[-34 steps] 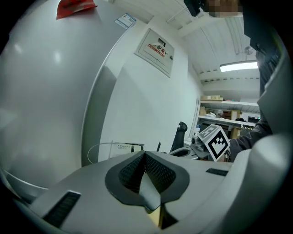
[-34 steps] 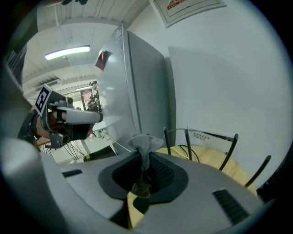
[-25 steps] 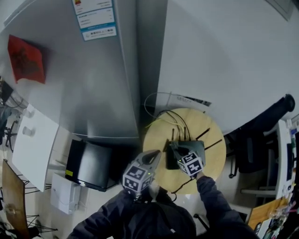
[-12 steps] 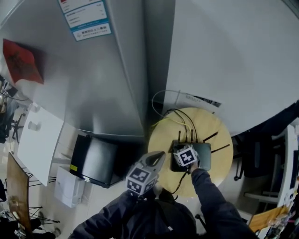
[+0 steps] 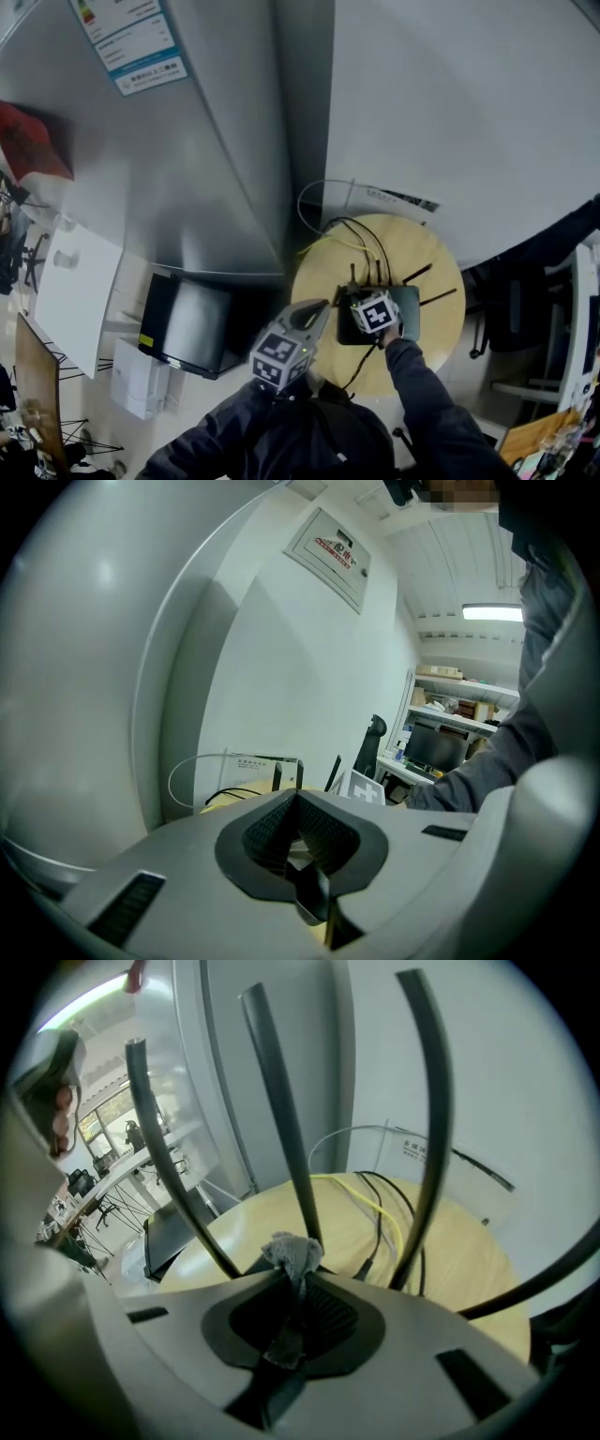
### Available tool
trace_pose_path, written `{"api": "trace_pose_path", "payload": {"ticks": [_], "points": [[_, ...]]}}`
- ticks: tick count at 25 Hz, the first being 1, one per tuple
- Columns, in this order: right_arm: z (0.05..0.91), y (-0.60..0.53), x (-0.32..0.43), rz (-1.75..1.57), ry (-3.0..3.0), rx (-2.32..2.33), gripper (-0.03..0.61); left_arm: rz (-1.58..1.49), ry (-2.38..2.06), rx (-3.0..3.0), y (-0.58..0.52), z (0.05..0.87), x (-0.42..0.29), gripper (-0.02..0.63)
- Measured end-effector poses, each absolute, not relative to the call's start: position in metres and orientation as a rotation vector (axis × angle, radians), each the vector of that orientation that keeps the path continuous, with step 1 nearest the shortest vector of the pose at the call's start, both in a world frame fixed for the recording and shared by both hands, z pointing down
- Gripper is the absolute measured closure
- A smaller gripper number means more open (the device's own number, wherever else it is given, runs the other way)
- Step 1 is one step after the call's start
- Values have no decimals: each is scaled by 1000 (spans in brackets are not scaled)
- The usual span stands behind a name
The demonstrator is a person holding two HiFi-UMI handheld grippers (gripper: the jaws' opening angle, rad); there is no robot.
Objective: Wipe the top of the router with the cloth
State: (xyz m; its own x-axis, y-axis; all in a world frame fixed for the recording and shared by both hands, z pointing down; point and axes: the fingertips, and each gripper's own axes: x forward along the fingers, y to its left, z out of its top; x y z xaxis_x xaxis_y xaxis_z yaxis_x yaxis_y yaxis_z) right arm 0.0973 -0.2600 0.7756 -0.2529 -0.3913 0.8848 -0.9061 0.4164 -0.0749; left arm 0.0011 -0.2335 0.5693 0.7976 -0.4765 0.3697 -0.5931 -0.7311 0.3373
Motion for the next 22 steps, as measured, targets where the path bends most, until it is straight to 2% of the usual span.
{"api": "trace_pose_path", "payload": {"ticks": [12, 22], "points": [[778, -233, 238, 825, -1550, 1496, 503, 360, -765, 2550, -233, 569, 18, 612], [780, -219, 278, 855, -1435, 1603, 503, 373, -771, 2542, -227, 571, 17, 612]]}}
